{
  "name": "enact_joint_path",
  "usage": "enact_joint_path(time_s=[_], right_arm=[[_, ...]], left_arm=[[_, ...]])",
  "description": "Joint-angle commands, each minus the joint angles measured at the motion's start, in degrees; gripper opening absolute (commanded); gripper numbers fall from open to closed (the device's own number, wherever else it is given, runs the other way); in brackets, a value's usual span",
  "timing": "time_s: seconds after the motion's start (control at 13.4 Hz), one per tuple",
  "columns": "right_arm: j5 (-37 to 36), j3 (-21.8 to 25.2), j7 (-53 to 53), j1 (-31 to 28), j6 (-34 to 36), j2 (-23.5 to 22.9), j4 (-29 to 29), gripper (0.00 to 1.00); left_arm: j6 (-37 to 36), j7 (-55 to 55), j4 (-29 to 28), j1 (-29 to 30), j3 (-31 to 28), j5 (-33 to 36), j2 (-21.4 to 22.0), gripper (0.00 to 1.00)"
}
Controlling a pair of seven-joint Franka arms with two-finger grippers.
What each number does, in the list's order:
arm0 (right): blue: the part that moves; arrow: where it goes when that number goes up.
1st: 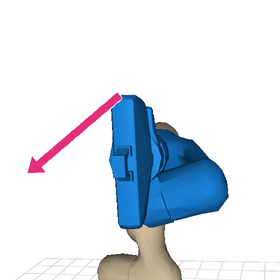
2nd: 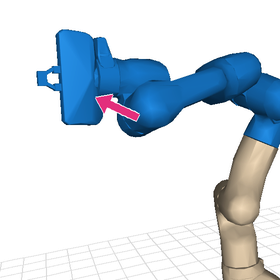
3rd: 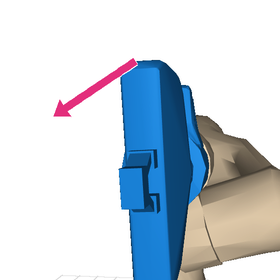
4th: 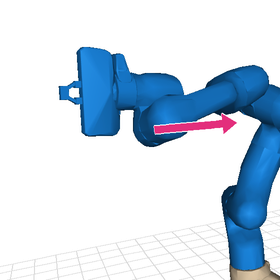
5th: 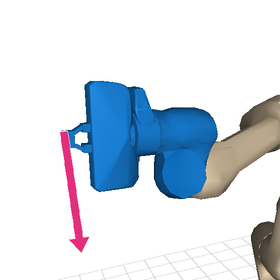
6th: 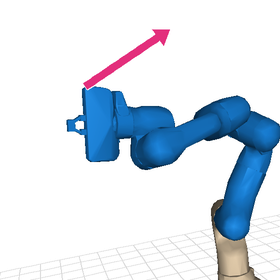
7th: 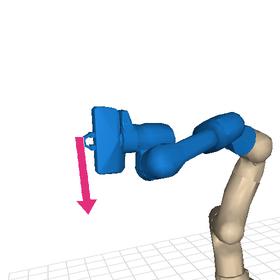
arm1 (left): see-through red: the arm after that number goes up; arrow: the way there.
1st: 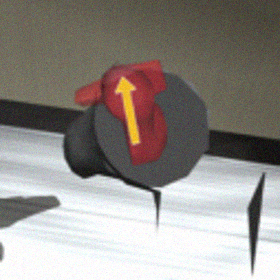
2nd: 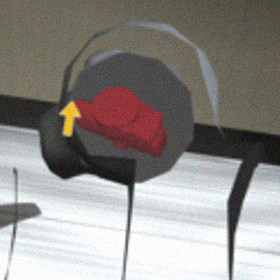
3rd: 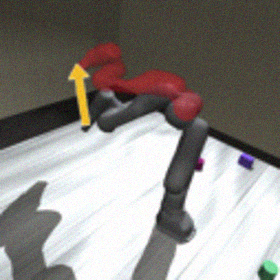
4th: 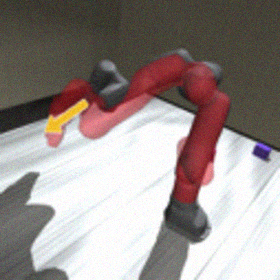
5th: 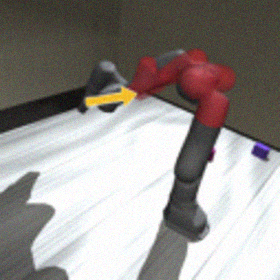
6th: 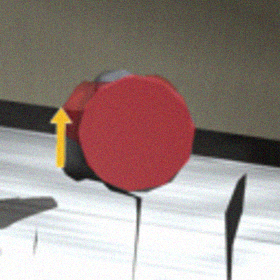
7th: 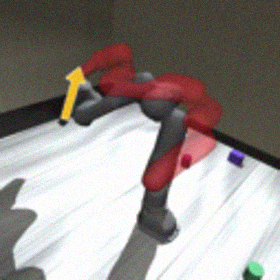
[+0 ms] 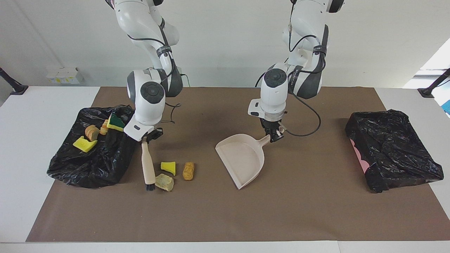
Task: Sweep and dump trash in bin
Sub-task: 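Sweep the bread and sponge into the dustpan with the right gripper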
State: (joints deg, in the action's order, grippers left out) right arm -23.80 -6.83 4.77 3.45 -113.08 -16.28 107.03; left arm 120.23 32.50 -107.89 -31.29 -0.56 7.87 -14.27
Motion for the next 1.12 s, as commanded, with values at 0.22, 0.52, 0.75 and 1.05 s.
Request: enact_joint_path(time_s=[0.22,0.52,0.75,1.05], right_arm=[[6.11,-0.99,4.19,3.31,-1.62,-4.81,-2.26,0.0],[13.95,-1.08,4.02,11.39,-0.48,-3.85,-2.18,0.0],[18.25,-4.76,3.58,13.6,1.1,-2.7,-1.47,0.0],[27.04,-9.6,3.84,13.6,1.37,-1.91,-2.08,0.0]], left_arm=[[2.11,0.46,-3.72,-2.45,-0.14,1.27,1.87,0.0],[1.93,0.55,-4.78,-2.37,-0.14,1.18,2.4,0.0],[1.93,0.55,-4.78,-2.28,-0.14,1.18,2.4,0.0],[2.28,0.55,-4.78,-2.1,-0.14,1.18,2.4,0.0]])
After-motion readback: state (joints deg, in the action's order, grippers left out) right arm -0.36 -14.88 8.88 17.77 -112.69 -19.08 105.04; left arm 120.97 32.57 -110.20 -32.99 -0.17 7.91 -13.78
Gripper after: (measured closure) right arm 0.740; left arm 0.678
